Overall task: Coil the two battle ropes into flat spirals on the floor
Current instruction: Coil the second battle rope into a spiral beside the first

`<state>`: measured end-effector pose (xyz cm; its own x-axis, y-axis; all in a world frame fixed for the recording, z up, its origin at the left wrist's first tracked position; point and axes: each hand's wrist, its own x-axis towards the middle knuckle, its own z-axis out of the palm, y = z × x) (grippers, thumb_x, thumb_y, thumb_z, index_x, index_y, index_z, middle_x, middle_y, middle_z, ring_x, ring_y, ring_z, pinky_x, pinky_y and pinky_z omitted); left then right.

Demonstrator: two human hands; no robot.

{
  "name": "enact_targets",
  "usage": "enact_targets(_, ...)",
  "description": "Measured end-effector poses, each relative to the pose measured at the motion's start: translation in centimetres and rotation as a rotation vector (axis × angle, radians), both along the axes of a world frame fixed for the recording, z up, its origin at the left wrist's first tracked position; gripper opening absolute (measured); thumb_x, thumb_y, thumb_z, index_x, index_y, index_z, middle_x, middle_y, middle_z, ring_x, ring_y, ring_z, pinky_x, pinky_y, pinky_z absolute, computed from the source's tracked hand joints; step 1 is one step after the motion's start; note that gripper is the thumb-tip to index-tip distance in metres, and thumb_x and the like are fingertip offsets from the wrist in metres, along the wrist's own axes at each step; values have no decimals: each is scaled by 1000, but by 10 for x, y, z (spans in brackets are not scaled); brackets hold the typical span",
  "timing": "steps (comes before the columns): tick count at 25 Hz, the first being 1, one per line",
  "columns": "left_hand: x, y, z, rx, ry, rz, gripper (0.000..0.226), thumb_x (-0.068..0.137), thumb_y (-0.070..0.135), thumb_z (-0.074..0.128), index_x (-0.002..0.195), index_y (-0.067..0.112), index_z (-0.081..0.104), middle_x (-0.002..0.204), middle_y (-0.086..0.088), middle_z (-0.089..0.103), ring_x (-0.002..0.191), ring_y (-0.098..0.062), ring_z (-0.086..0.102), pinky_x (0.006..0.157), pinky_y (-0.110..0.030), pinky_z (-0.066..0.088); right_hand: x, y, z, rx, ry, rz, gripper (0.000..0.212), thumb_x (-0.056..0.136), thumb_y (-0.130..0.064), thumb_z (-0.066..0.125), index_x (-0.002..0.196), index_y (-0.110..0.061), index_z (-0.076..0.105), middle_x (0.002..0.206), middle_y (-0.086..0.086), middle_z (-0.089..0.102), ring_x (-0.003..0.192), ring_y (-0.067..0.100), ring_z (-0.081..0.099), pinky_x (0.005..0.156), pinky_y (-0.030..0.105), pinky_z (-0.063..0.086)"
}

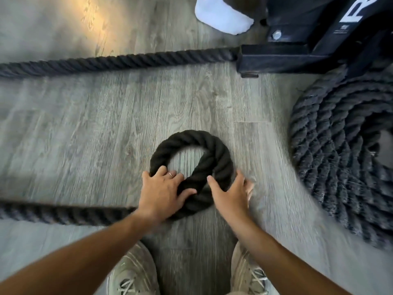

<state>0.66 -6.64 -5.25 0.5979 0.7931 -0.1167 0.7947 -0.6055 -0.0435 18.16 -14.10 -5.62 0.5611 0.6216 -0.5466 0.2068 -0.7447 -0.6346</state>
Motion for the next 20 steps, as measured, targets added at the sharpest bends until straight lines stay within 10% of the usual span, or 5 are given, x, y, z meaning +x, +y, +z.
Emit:
enact_targets(14, 2, 43, 16, -170, -291, 230, 33, 90, 48, 54, 107, 26, 72, 121, -1, 62, 107, -32, 54, 90, -46, 47, 8, 39, -5, -60, -151, 124, 108, 58, -65, 83, 133, -7, 30, 128, 6, 29, 129, 30, 39, 101, 45, 46)
enact_targets(20, 11, 118, 25, -453, -74, 202, 61, 90, 48, 64, 147, 33, 43, 124, -8, 66, 111, -28, 62, 95, -39, 48, 18, 39, -6, -21, -222, 312, 104, 59, -67, 82, 130, -10, 33, 120, -1, 27, 114, 27, 52, 77, 34, 47)
